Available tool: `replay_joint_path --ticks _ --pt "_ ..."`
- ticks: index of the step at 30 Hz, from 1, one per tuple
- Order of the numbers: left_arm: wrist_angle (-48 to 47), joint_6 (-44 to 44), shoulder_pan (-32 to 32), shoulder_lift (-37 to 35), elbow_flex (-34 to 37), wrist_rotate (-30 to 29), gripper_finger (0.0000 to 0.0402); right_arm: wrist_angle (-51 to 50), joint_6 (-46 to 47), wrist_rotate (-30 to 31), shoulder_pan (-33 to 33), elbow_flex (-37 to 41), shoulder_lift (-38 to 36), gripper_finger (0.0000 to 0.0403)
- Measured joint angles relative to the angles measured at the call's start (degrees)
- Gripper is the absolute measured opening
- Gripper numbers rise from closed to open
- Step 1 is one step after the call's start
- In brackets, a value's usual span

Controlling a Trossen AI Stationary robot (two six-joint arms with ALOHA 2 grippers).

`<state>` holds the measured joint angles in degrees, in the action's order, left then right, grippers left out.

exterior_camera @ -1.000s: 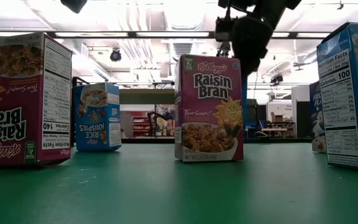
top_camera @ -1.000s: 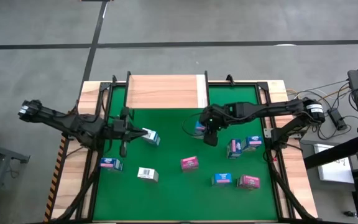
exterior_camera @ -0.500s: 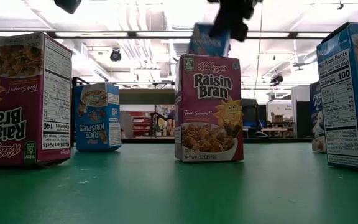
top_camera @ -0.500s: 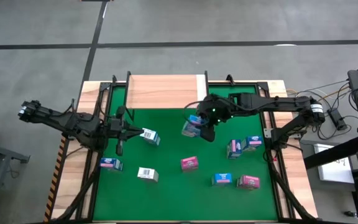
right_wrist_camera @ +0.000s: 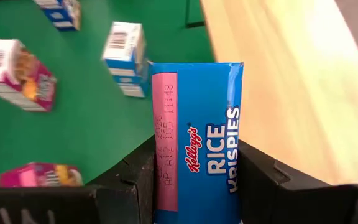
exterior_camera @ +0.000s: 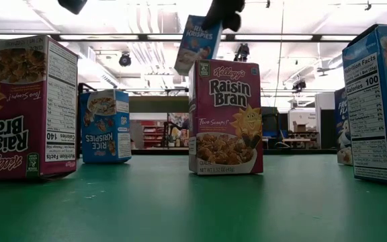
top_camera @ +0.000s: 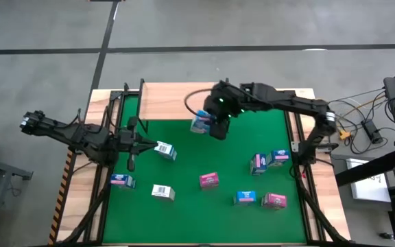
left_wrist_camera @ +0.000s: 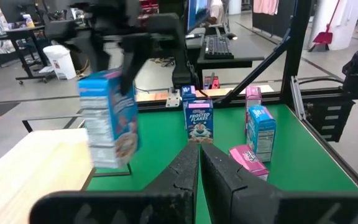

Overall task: Stack cereal on shelf
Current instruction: Put the top right light blue cereal box on the shelf

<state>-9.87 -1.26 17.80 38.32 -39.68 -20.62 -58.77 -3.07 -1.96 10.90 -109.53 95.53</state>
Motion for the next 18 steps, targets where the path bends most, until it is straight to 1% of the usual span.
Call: replay_joint_path --ticks 5,10,12,15,18 --pt "-0.1 0.0 0.0 -0.1 0.0 0.0 0.0000 -7.7 -5.7 0.0 3.7 -12.4 7.6 0.0155" --pt "-0.1 0.0 0.0 0.2 0.0 0.0 0.0000 -12.3 -10.3 0.0 7.2 -21.6 12.6 0.0155" --pt "-0.1 0.0 0.0 0.3 0.0 0.0 0.0000 -12.6 -13.5 0.0 8.3 -23.8 13.9 0.0155" --pt "0.0 0.0 0.0 0.6 0.0 0.0 0.0000 -12.3 -19.4 0.0 9.9 -25.1 15.4 0.0155" --pt "0.2 -0.2 0.0 0.7 0.0 0.0 0.0000 -8.2 -22.1 0.0 11.6 -25.2 17.2 0.0155"
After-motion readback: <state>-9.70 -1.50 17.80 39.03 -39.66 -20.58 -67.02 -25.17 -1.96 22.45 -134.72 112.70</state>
